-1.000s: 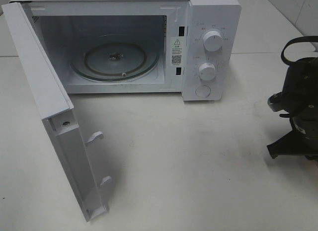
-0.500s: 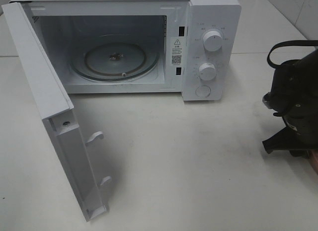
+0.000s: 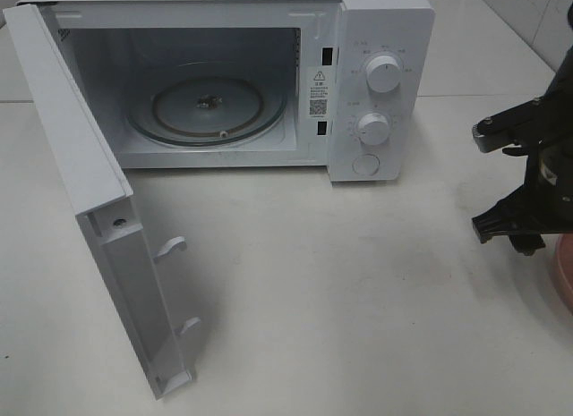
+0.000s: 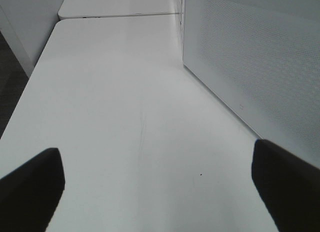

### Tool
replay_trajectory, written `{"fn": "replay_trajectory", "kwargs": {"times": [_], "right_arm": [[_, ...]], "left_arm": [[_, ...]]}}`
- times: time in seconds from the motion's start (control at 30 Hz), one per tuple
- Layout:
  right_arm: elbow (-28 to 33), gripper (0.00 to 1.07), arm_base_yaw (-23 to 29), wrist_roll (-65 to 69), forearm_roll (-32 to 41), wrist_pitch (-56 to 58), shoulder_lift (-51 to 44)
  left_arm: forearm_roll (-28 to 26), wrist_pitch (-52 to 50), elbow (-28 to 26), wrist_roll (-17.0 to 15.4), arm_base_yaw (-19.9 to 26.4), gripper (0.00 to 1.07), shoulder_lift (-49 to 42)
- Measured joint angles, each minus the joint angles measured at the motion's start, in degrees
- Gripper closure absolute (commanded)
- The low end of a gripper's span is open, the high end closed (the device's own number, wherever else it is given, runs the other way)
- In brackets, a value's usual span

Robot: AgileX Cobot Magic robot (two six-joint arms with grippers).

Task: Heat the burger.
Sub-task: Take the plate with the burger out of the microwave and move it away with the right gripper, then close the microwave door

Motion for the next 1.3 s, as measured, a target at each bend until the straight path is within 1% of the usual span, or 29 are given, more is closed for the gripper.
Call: {"fn": "replay_trajectory", "kwargs": {"times": [0.03,0.07,0.1,0.13,0.17,0.2,0.23,0.27,0.3,0.37,0.4,0.43,0.47,0.5,0.53,0.6,0.63,0.67,0.73,0.77,0.8,0.87,0.9,1.1,1.13,1.27,1.3], "right_arm": [[0.00,0.34,0.00,0.00,0.00,0.00,0.00],[0.00,0.29,0.00,-4.13,2.18,-0.34,-2.18],[0.00,0.29,0.00,-4.13,2.18,-0.34,-2.18],[0.00,0.27,0.00,-6.30,3.44,-0.52,-3.27],[0.00,0.26,0.00,-10.26,6.19,-0.57,-5.16],[0.00,0.26,0.00,-10.26,6.19,-0.57,-5.16],[0.00,0.26,0.00,-14.44,9.28,-0.57,-6.99],[0.00,0.26,0.00,-16.27,10.83,-0.40,-7.96],[0.00,0.26,0.00,-16.27,10.83,-0.40,-7.96],[0.00,0.27,0.00,-20.74,15.36,0.69,-10.94],[0.00,0.27,0.00,-20.74,15.36,0.69,-10.94],[0.00,0.27,0.00,-23.03,18.56,1.38,-13.41],[0.00,0.27,0.00,-23.03,18.56,1.38,-13.41],[0.00,0.27,0.00,-23.95,20.28,1.89,-14.73],[0.00,0.27,0.00,-26.53,23.49,2.98,-17.19],[0.00,0.27,0.00,-27.39,24.58,3.55,-18.22],[0.00,0.27,0.00,-29.34,27.16,4.93,-20.86],[0.00,0.27,0.00,-29.34,27.16,4.93,-20.86],[0.00,0.28,0.00,-31.68,30.25,6.42,-24.41],[0.00,0.28,0.00,-31.68,30.25,6.42,-24.41],[0.00,0.28,0.00,-33.17,31.63,7.56,-26.87],[0.00,0.28,0.00,-33.69,31.97,8.08,-27.79],[0.00,0.28,0.00,-33.86,32.43,9.22,-30.02],[0.00,0.29,0.00,-34.84,32.72,13.75,-35.98],[0.40,0.29,0.00,-35.29,32.83,14.61,-38.04],[1.60,0.29,0.00,-35.58,32.95,14.67,-41.02],[3.38,0.29,0.00,-35.87,32.95,14.78,-44.69]], "left_arm": [[0.00,0.00,0.00,0.00,0.00,0.12,0.00],[0.00,0.00,0.00,0.00,0.00,0.12,0.00],[0.00,0.00,0.00,0.00,0.00,0.12,0.00],[0.00,0.00,0.00,0.00,0.00,0.12,0.00],[0.00,0.00,0.00,0.00,0.00,0.12,0.00],[0.00,0.00,0.00,0.00,0.00,0.12,0.00],[0.00,0.00,0.00,0.00,0.00,0.12,0.00],[0.00,0.00,0.00,0.00,0.00,0.12,0.00],[0.00,0.00,0.00,0.00,0.00,0.12,0.00],[0.00,0.00,0.00,0.00,0.00,0.12,0.00],[0.00,0.00,0.00,0.00,0.00,0.12,0.00],[0.00,0.00,0.00,0.00,0.00,0.12,0.00],[0.00,0.00,0.00,0.00,0.00,0.12,0.00],[0.00,0.00,0.00,0.00,0.00,0.12,0.00],[0.00,0.00,0.00,0.00,0.00,0.12,0.00],[0.00,0.00,0.00,0.00,0.00,0.12,0.00],[0.00,0.00,0.00,0.00,0.00,0.12,0.00],[0.00,0.00,0.00,0.00,0.00,0.12,0.00],[0.00,0.00,0.00,0.00,0.00,0.12,0.00],[0.00,0.00,0.00,0.00,0.00,0.12,0.00],[0.00,0.00,0.00,0.00,0.00,0.12,0.00],[0.00,0.00,0.00,0.00,0.00,0.12,0.00],[0.00,0.00,0.00,0.00,0.00,0.12,0.00],[0.00,0.00,0.00,0.00,0.00,0.12,0.00],[0.00,0.00,0.00,0.00,0.00,0.12,0.00],[0.00,0.00,0.00,0.00,0.00,0.12,0.00],[0.00,0.00,0.00,0.00,0.00,0.12,0.00]]}}
